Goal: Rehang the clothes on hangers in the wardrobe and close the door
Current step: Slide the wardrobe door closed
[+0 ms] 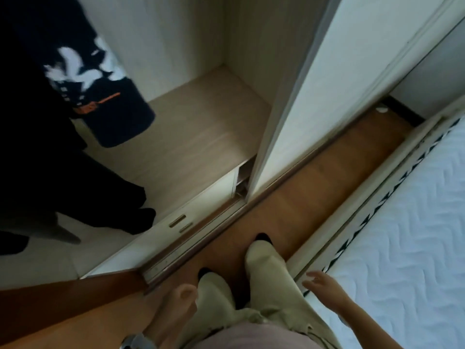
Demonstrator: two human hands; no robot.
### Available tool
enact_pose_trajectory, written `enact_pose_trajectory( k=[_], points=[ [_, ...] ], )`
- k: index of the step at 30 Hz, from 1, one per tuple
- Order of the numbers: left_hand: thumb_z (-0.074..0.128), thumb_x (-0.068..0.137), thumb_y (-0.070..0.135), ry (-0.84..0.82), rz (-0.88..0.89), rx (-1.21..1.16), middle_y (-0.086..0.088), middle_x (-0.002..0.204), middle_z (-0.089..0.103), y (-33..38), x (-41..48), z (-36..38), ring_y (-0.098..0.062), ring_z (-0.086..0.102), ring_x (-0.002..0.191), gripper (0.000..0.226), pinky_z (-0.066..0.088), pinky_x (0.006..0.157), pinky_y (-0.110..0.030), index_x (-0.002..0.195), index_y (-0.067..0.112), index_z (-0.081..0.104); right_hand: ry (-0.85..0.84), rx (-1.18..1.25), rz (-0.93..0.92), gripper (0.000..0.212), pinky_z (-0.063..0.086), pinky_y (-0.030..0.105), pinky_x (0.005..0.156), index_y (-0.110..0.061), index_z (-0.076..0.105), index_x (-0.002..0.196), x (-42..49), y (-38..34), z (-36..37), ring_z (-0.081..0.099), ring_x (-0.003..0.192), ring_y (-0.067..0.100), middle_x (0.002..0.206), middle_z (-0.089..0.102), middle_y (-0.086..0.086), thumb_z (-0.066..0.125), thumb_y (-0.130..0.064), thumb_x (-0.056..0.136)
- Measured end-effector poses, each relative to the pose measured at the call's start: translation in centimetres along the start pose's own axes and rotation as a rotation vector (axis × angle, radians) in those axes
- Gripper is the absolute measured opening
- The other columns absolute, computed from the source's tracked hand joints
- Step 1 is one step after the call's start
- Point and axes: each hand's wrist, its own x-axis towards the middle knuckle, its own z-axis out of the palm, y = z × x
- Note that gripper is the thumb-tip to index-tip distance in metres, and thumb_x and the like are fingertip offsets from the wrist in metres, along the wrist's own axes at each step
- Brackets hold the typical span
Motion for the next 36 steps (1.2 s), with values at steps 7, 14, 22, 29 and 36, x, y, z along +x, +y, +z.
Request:
enact_pose_trajectory(
  k=[7,14,22,29,36],
  points=[
    [0.05,0.092,0.002,0.009,-0.073,-0.153,0.0,0.078,0.056,5.4,1.9,4.1,-0.011,0.052,0.072,0.012,0.043,0.057,-0.012,0.087,0.011,0.057,-0.049,0.005,0.1,0.034,0.04,0.026,0.085,-0.012,0.058,0.118,3.7,2.3,-5.6,0.054,0.098,0.019,0.105,0.058,0.006,0.057,-0.028,0.088],
    [0.046,0.091,-0.004,0.195,-0.152,-0.398,-0.014,0.081,0.053,13.0,5.3,12.3,-0.021,0.046,0.069,0.029,0.039,0.067,-0.028,0.067,0.01,0.053,-0.117,-0.201,-0.048,0.031,0.047,0.032,0.08,-0.002,0.065,0.089,12.4,-2.5,-20.1,0.056,0.082,0.021,0.092,0.06,0.014,0.049,-0.028,0.089],
    [0.054,0.091,0.011,0.327,-0.158,-0.474,-0.015,0.117,0.061,19.2,1.0,17.1,-0.028,0.054,0.112,0.01,0.04,0.097,-0.033,0.088,0.019,0.06,-0.179,-0.358,-0.311,0.033,0.05,0.024,0.068,-0.005,0.053,0.123,15.0,-11.4,-26.8,0.058,0.092,0.019,0.113,0.061,0.011,0.047,-0.02,0.095],
    [0.059,0.088,0.018,0.535,0.357,-0.346,-0.003,0.116,0.06,32.4,0.3,8.5,-0.019,0.055,0.115,0.036,0.042,0.1,-0.031,0.123,0.014,0.052,0.299,-0.221,-1.345,0.027,0.04,0.001,0.067,-0.015,0.061,0.113,5.2,-26.0,-27.8,0.056,0.08,0.005,0.088,0.06,-0.014,0.059,-0.024,0.087],
    [0.069,0.08,0.03,0.761,0.827,-0.364,0.009,0.135,0.051,45.8,-3.6,5.8,-0.004,0.048,0.123,0.066,0.036,0.105,-0.022,0.137,0.02,0.038,0.956,-0.045,-2.028,0.055,0.034,0.032,0.096,-0.009,0.037,0.127,-2.4,-33.5,-30.0,0.041,0.11,0.019,0.122,0.042,-0.004,0.065,-0.028,0.084]
  ],
)
